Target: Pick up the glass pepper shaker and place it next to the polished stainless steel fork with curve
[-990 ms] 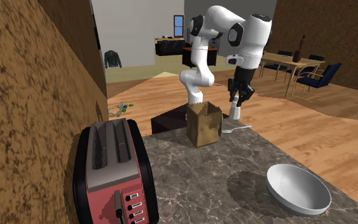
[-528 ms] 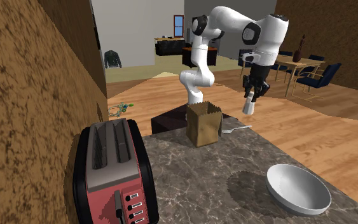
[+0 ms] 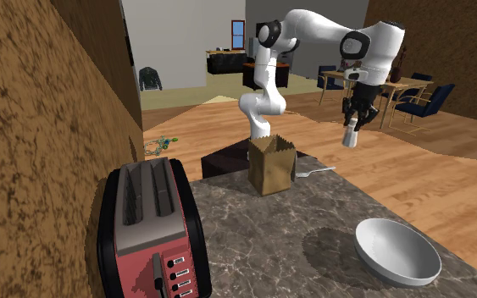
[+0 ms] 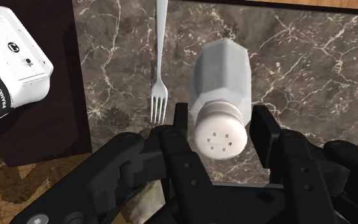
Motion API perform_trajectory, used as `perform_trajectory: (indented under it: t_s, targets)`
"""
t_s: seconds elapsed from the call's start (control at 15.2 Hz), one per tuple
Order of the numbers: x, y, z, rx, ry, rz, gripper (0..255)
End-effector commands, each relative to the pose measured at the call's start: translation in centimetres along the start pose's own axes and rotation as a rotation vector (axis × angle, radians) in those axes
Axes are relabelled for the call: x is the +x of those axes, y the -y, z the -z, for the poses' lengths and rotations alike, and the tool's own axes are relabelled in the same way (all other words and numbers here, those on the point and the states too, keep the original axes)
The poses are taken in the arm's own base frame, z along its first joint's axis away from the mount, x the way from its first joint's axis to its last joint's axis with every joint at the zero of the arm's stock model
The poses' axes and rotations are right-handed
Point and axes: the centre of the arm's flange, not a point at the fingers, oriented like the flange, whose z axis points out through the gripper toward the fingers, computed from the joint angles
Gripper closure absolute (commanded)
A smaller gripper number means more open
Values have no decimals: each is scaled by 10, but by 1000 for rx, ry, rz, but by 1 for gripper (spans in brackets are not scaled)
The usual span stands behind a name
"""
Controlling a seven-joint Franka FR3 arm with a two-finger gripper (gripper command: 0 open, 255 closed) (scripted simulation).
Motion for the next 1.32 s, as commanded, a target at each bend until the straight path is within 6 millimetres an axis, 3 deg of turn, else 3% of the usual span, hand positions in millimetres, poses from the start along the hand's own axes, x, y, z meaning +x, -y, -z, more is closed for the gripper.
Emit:
perform_trajectory:
  t_s: [0.0,1.25]
  targets:
    - [-27,-2,3,0,0,-2,255]
    - [-32,10,-97,0,0,-2,255]
